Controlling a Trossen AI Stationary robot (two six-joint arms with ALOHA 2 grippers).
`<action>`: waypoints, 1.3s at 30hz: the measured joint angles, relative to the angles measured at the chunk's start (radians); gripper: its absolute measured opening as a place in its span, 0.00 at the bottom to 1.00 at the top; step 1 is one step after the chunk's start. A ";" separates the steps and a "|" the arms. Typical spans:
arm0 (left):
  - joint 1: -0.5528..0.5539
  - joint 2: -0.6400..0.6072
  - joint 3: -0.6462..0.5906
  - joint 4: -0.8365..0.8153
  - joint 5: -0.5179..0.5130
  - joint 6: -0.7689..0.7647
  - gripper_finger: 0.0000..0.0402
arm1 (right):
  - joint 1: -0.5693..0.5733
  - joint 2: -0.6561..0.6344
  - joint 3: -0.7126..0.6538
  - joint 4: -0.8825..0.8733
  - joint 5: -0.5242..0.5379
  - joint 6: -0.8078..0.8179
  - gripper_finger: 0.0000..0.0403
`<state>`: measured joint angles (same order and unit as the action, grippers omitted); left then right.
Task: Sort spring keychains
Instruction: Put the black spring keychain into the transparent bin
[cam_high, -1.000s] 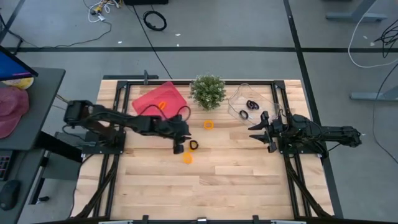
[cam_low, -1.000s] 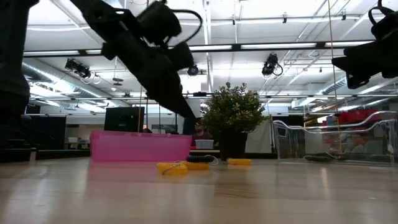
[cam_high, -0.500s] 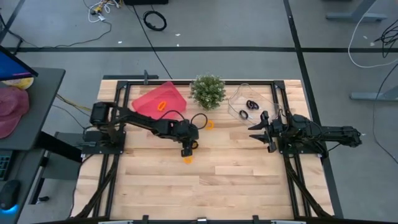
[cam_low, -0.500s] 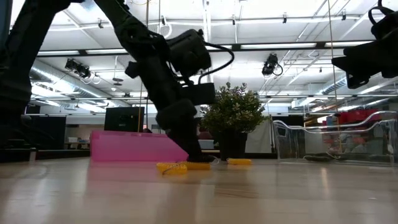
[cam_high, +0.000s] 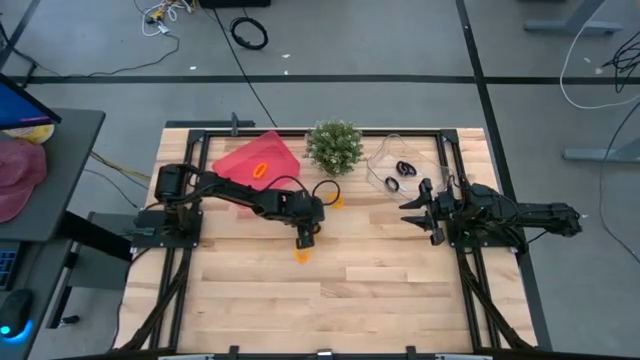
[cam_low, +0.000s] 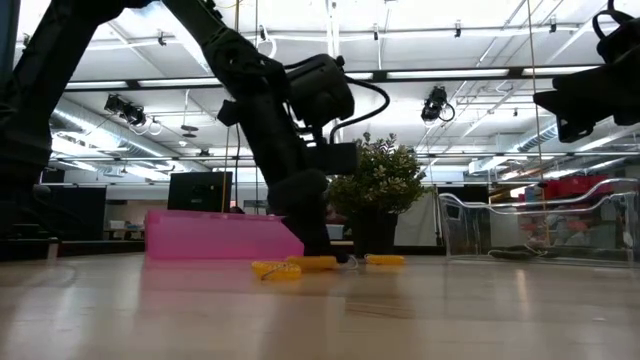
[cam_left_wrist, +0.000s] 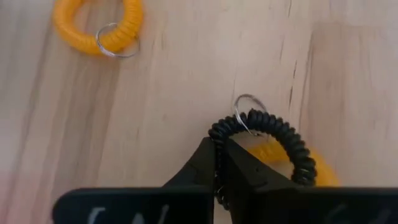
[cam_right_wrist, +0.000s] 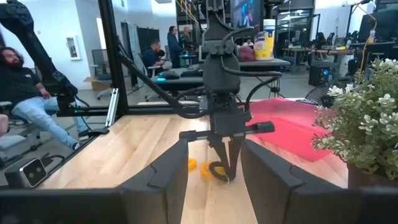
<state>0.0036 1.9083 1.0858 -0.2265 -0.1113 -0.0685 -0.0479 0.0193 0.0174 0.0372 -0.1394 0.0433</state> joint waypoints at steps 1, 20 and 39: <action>-0.004 0.000 0.008 -0.011 0.000 0.000 0.03 | 0.000 0.000 0.000 0.000 0.000 0.000 0.38; -0.169 -0.002 0.282 -0.382 -0.444 -0.049 0.03 | 0.000 0.000 0.000 -0.001 0.000 0.024 0.38; -0.365 -0.058 0.504 -0.950 -0.981 -0.453 0.03 | 0.000 0.000 0.000 -0.002 -0.001 0.350 0.38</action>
<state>-0.3614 1.8499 1.5897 -1.1764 -1.0922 -0.5213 -0.0479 0.0193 0.0174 0.0353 -0.1408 0.3931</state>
